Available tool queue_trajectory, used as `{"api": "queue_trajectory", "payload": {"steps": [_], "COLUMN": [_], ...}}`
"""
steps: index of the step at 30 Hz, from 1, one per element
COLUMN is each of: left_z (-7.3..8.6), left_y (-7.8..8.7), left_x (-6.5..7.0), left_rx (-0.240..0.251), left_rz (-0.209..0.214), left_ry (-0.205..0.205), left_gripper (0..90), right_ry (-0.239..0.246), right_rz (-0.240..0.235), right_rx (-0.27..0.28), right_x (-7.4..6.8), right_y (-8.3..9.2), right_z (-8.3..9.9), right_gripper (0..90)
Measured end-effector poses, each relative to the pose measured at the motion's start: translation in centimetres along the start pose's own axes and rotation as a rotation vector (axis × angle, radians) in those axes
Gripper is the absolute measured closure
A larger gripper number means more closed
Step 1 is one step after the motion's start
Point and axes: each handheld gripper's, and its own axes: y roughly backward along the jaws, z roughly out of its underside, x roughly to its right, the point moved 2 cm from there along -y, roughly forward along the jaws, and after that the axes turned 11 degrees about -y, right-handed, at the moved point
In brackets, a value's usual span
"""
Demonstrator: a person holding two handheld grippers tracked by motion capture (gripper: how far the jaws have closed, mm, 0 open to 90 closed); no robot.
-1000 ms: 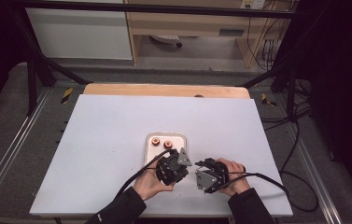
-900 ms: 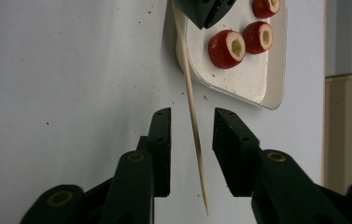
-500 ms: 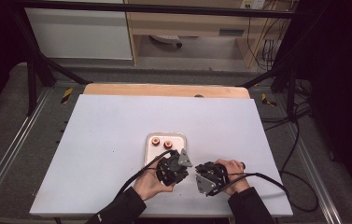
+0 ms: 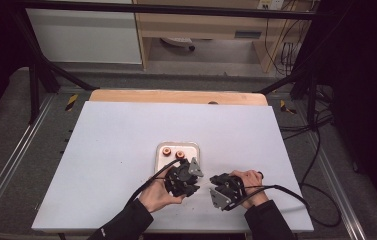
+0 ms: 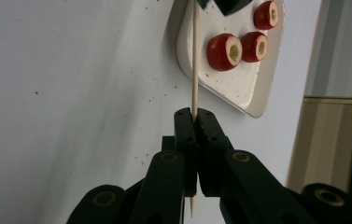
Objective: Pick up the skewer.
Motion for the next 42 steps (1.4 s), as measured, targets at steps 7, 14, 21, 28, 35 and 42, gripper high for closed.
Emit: {"api": "queue_trajectory", "payload": {"steps": [7,14,21,28,35,42], "left_z": [0.6,0.5,0.2,0.2,1.3,2.5], "left_y": [-0.4,-1.1,-1.5,-1.5,-1.1,-0.8], "left_x": [-0.6,-0.8,-0.7,-0.5,-0.3,-0.4], "left_rx": [-0.068,-0.124,-0.174,-0.193,-0.166,-0.159], "left_rz": [0.035,0.070,0.075,0.044,0.017,0.009], "left_ry": [0.019,0.041,0.031,0.038,0.043,0.048], "left_gripper": [67.3,78.8,87.0,88.1,88.1,88.1], "right_ry": [0.083,0.175,0.222,0.197,-0.154,-0.438], "right_rz": [0.020,0.032,0.037,0.034,0.008,-0.002], "right_rx": [-0.025,-0.036,-0.041,-0.031,0.000,0.059], "right_x": [0.3,0.5,0.5,0.5,1.4,1.5], "right_y": [-0.4,-0.8,-0.9,-0.9,-0.4,0.1], "right_z": [-0.7,-1.8,-2.3,-2.4,-0.7,1.5], "right_gripper": [88.9,88.9,88.9,88.2,68.9,48.5]}}
